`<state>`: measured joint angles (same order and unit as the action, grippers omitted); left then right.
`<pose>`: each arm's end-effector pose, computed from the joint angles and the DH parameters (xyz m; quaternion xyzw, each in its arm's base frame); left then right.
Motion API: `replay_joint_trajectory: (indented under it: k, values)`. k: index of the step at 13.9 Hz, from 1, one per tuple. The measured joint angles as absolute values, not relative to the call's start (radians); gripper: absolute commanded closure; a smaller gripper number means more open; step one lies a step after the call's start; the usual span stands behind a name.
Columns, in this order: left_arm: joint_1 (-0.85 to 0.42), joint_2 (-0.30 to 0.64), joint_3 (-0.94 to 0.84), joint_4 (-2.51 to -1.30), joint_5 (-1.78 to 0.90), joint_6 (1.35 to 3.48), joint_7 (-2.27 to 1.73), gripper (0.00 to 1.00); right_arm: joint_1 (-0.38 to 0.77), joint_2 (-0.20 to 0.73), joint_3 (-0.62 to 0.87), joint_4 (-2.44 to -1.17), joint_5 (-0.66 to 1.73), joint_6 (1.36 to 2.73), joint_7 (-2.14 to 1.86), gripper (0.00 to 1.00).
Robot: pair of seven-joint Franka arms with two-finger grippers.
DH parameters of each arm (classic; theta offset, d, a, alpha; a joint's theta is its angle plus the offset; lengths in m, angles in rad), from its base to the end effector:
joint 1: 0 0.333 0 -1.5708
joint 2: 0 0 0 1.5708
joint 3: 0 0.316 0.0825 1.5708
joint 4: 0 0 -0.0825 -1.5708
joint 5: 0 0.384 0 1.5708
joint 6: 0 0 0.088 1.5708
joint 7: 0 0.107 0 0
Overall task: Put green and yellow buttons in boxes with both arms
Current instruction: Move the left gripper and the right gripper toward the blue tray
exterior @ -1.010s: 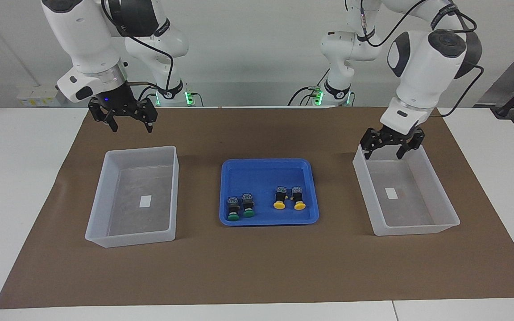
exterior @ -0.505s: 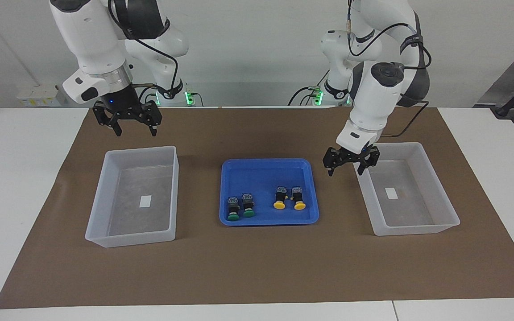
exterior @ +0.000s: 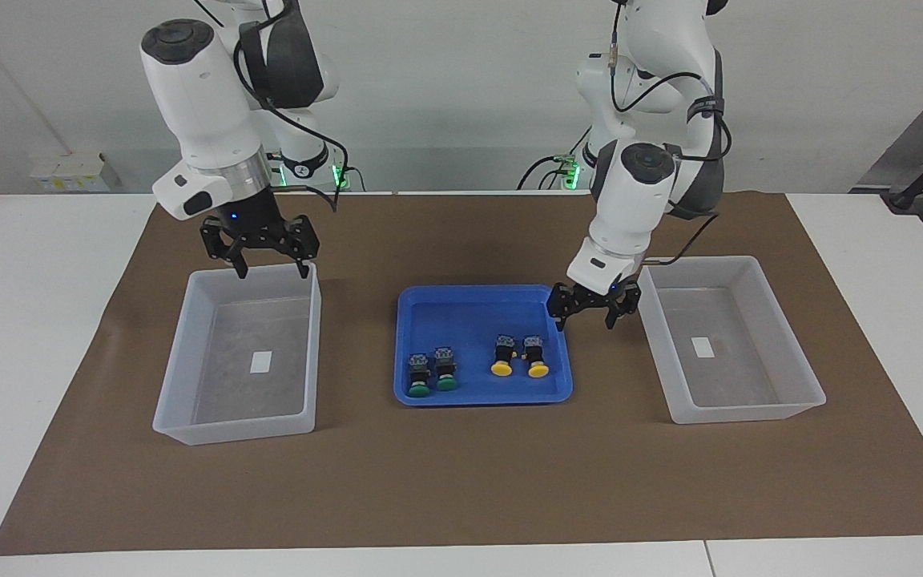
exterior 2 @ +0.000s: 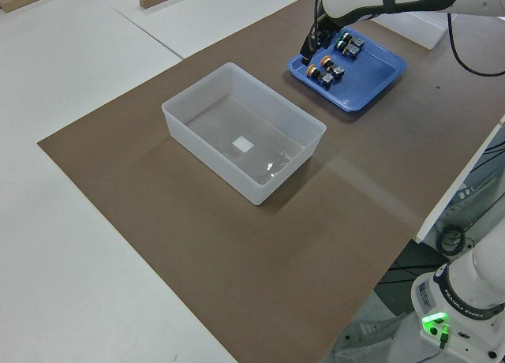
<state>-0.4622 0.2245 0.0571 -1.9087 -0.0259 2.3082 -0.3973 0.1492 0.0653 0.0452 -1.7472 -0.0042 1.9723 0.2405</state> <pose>0.5734 -0.2483 0.3979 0.9961 0.0027 0.0791 0.0379 0.5883 0.1149 0.5395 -0.9966 0.0225 -0.0781 0.0167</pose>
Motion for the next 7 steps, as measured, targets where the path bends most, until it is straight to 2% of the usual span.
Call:
replay_joint_trajectory:
  k: [4,7]
  values:
    - [-0.510,0.301,0.056,-1.910,-0.026,2.402,-0.457,0.00,0.220,0.129,0.047,-1.791,-0.004,2.129,0.290,0.00]
    - [-0.516,0.342,0.057,-1.910,-0.026,2.451,-0.472,0.06,0.286,0.194,0.048,-1.792,-0.005,2.231,0.372,0.00]
